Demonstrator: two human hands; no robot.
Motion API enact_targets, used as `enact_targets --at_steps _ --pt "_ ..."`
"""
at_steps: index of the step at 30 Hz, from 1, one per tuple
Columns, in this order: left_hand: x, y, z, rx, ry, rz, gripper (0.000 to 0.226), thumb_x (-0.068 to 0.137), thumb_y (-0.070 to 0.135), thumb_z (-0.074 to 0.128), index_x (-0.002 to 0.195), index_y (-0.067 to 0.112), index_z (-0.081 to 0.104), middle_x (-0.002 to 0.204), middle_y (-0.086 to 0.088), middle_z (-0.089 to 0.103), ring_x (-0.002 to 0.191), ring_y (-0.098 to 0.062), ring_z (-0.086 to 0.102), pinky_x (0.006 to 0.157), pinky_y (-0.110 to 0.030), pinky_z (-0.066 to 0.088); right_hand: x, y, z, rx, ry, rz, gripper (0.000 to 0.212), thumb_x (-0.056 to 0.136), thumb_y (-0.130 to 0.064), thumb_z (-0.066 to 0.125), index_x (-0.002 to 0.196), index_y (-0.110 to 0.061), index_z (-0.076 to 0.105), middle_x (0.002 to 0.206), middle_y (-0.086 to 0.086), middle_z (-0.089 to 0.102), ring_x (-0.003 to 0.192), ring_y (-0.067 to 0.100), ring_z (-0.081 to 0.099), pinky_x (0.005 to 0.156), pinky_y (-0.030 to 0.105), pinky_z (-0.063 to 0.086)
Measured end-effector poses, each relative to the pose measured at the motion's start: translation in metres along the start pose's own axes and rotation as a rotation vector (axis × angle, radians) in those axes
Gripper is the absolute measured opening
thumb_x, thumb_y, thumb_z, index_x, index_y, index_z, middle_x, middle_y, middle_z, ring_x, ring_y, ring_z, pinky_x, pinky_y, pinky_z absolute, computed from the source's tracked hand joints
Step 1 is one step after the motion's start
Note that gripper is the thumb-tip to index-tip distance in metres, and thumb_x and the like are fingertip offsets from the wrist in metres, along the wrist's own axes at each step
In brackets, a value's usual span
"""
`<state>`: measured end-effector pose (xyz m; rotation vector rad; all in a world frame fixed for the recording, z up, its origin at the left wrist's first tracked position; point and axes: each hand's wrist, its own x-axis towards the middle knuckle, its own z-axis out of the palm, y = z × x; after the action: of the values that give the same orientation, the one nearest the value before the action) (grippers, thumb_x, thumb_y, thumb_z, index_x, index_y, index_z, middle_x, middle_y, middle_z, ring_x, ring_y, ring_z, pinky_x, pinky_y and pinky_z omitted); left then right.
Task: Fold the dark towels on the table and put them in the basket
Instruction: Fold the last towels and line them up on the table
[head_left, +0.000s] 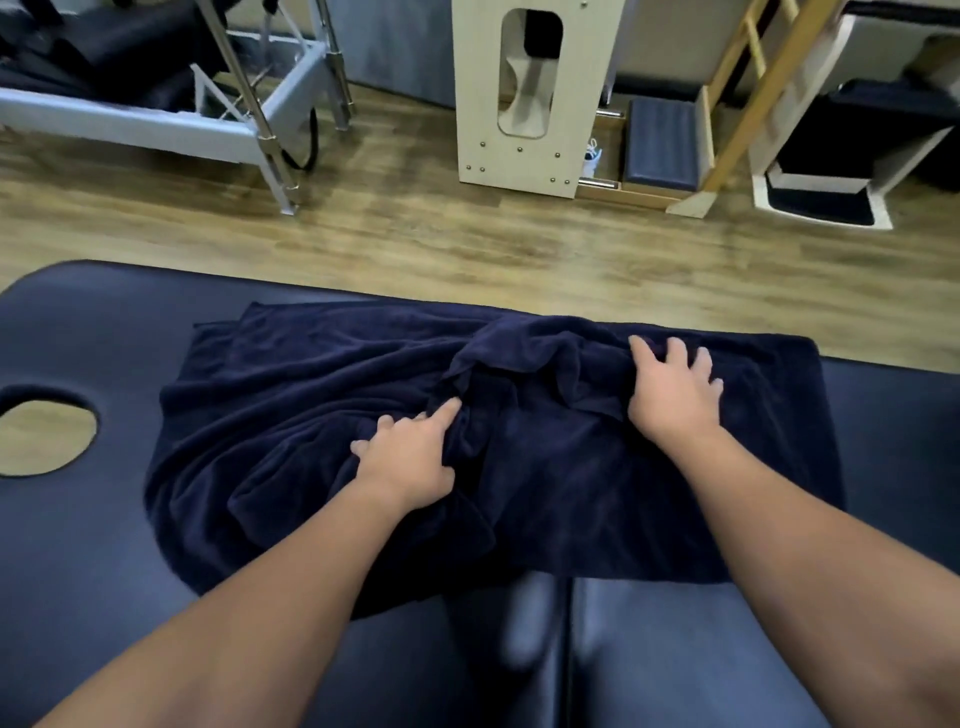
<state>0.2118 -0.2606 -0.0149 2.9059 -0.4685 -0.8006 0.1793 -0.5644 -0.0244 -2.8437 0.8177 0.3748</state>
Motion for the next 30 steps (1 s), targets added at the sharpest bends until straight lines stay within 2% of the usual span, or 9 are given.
enact_targets --at_steps 2,5,9,12,14,16,19,24,30 --pt "0.001 0.008 -0.003 -0.023 -0.045 0.035 0.092 0.085 0.034 0.063 0.155 0.051 0.006 0.13 -0.003 0.058 0.125 -0.036 0.048 0.098 -0.062 0.045 -0.004 -0.004 -0.003 -0.026 0.097 -0.131 0.071 0.087 -0.034 0.061 0.151 -0.03 0.03 0.16 0.01 0.022 0.148 0.042 0.014 0.112 0.063 0.03" --pt "-0.01 0.004 -0.005 -0.102 -0.068 0.102 0.1 0.079 0.032 0.06 0.149 0.059 -0.005 0.111 -0.001 0.065 0.107 -0.034 0.06 0.098 -0.057 0.047 -0.019 -0.019 0.006 -0.051 -0.036 -0.23 0.071 0.084 -0.059 0.064 0.142 -0.025 0.041 0.16 0.002 0.023 0.15 0.037 0.012 0.112 0.064 0.026" --pt "-0.042 -0.005 -0.005 -0.165 0.031 0.091 0.104 0.086 0.018 0.063 0.158 0.036 -0.01 0.081 0.002 0.064 0.071 -0.018 0.062 0.067 -0.034 0.054 -0.037 -0.02 0.012 -0.091 0.055 -0.208 0.025 0.092 -0.024 0.06 0.117 -0.021 0.06 0.139 0.0 0.044 0.131 0.031 0.036 0.096 0.05 0.043" --pt "-0.063 -0.016 -0.003 -0.114 0.113 0.104 0.058 0.08 0.019 0.062 0.134 0.022 0.043 0.09 0.001 0.065 0.085 -0.027 0.065 0.074 -0.04 0.056 -0.053 -0.007 0.001 -0.128 0.039 -0.251 0.018 0.088 -0.006 0.054 0.104 -0.014 0.051 0.113 0.007 0.056 0.107 0.031 0.054 0.08 0.04 0.045" --pt "-0.08 -0.026 -0.001 -0.13 0.1 0.194 0.04 0.074 0.018 0.059 0.113 0.027 0.054 0.097 0.004 0.067 0.092 -0.026 0.064 0.079 -0.042 0.056 -0.066 0.005 -0.005 -0.078 -0.022 -0.239 0.023 0.084 -0.001 0.051 0.1 -0.014 0.04 0.105 0.009 0.058 0.093 0.032 0.057 0.075 0.039 0.047" --pt "-0.098 -0.037 0.003 -0.111 0.083 0.336 0.043 0.071 0.018 0.055 0.11 0.034 0.058 0.107 0.013 0.062 0.103 -0.018 0.059 0.088 -0.039 0.053 -0.084 0.019 -0.007 -0.023 -0.046 -0.201 0.044 0.083 -0.001 0.05 0.119 -0.018 0.032 0.098 0.008 0.058 0.081 0.03 0.055 0.071 0.041 0.05" --pt "-0.13 -0.052 0.009 -0.039 0.04 0.457 0.05 0.071 0.018 0.053 0.118 0.037 0.057 0.112 0.016 0.048 0.106 -0.014 0.05 0.093 -0.032 0.047 -0.125 0.04 -0.003 -0.154 -0.097 -0.237 0.067 0.089 -0.01 0.048 0.148 -0.036 0.029 0.114 0.007 0.056 0.099 0.033 0.059 0.084 0.042 0.051" --pt "-0.187 -0.071 0.028 0.111 -0.027 0.307 0.025 0.078 0.017 0.054 0.1 0.029 0.047 0.105 0.003 0.06 0.097 -0.023 0.061 0.083 -0.036 0.051 -0.209 0.076 0.029 -0.338 -0.114 -0.12 0.04 0.094 -0.012 0.044 0.129 -0.025 0.058 0.119 0.006 0.053 0.105 0.032 0.06 0.088 0.038 0.052" --pt "-0.257 -0.079 0.069 0.267 -0.125 0.293 0.03 0.075 0.017 0.054 0.103 0.028 0.056 0.11 -0.001 0.062 0.102 -0.03 0.064 0.082 -0.039 0.055 -0.322 0.117 0.052 -0.382 -0.154 -0.031 0.029 0.091 -0.009 0.046 0.114 -0.018 0.06 0.113 0.004 0.054 0.108 0.03 0.055 0.084 0.037 0.049"
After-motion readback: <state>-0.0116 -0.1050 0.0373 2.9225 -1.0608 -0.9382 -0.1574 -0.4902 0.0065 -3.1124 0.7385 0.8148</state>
